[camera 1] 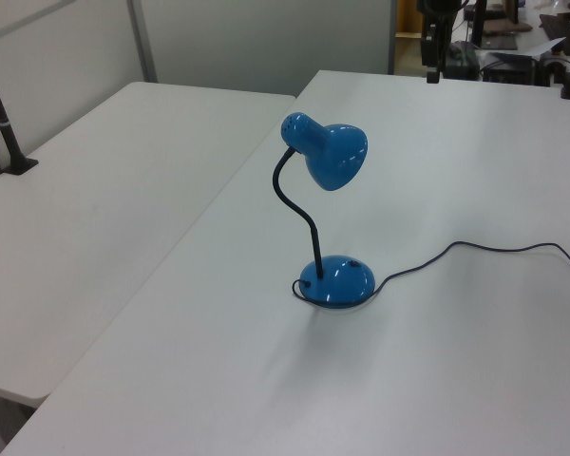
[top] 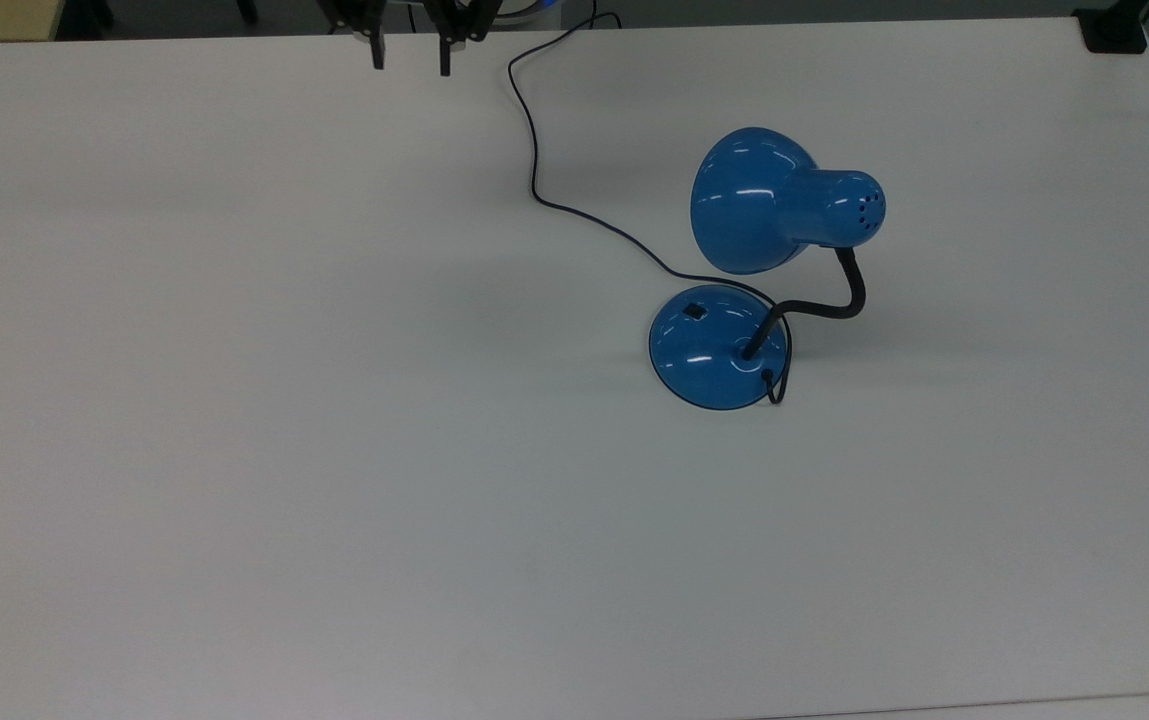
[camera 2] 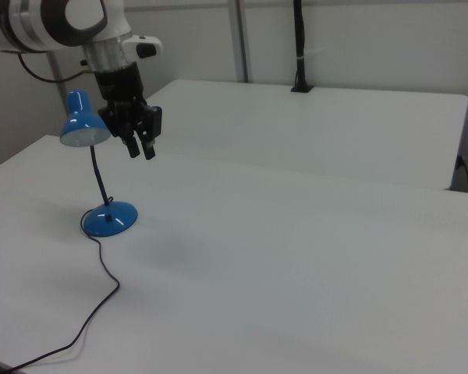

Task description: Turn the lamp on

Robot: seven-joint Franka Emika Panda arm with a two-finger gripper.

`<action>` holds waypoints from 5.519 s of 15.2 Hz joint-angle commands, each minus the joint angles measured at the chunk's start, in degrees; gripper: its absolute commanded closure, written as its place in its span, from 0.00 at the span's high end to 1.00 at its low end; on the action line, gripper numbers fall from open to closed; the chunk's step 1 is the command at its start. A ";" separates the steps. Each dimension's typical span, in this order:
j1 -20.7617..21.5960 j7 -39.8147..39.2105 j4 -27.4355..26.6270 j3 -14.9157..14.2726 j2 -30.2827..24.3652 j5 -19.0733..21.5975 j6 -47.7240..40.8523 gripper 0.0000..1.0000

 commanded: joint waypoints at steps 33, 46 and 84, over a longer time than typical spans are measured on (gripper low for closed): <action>14.34 -27.13 -30.80 5.34 13.00 11.64 70.99 0.00; 13.72 -26.60 -30.88 5.34 11.42 11.64 66.34 0.00; 13.55 -28.36 -28.33 5.51 14.85 11.56 65.10 0.00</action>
